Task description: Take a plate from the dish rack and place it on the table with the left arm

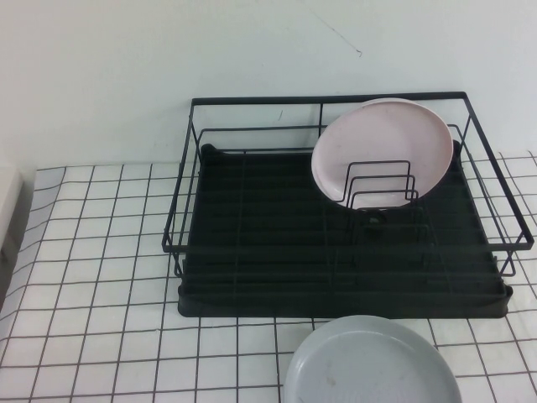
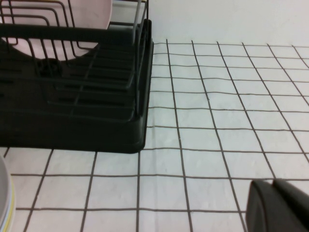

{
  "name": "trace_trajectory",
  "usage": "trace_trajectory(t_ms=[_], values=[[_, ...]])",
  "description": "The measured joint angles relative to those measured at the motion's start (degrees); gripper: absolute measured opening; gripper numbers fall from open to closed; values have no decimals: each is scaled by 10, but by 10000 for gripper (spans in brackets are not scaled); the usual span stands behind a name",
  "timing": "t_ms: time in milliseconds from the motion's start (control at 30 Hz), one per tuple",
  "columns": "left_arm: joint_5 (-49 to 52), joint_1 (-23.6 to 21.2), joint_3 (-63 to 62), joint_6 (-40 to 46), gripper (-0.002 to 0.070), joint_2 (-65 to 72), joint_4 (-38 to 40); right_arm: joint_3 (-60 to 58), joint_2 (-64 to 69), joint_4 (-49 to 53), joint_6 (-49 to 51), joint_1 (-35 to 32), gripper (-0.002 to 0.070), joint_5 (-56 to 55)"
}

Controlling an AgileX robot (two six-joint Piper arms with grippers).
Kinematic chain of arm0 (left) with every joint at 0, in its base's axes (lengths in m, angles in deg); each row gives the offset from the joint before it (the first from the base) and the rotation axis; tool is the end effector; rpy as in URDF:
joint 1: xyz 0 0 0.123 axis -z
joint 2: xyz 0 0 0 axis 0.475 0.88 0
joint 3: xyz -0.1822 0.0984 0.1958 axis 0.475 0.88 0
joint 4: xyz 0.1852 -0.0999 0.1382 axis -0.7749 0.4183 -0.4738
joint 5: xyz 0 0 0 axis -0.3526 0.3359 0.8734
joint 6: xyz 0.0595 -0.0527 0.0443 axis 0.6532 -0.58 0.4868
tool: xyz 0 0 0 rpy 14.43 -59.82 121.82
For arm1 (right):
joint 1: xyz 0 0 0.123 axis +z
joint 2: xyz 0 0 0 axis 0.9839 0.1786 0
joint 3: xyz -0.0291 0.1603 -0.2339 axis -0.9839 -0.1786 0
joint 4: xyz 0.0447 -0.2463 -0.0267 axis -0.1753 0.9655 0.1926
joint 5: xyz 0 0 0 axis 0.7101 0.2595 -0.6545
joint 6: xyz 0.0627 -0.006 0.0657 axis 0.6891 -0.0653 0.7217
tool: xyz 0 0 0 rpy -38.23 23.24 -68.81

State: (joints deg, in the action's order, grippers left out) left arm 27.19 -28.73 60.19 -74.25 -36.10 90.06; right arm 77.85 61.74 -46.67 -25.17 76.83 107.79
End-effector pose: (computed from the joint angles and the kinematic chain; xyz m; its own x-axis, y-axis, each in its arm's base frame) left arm 0.0550 -0.0027 0.1817 -0.1942 0.0220 -0.9807 0.0321 0.9994 0.0160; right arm 0.0526 0.0000 0.1755 -0.2642 -0.0716 -0.9618 -0.0004 0.9972 -0.0742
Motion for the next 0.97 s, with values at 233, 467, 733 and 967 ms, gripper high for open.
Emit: trace_trajectory(t_ms=[233,467,733,967], values=[[22,0,-1,0,-2,-1,-1,0,0,0,0,0,-1,0],[23,0,-1,0,-2,-1,-1,0,0,0,0,0,-1,0],[25,0,-1,0,-2,-1,-1,0,0,0,0,0,-1,0],[26,0,-2,0,-2,-1,-1,0,0,0,0,0,-1,0]])
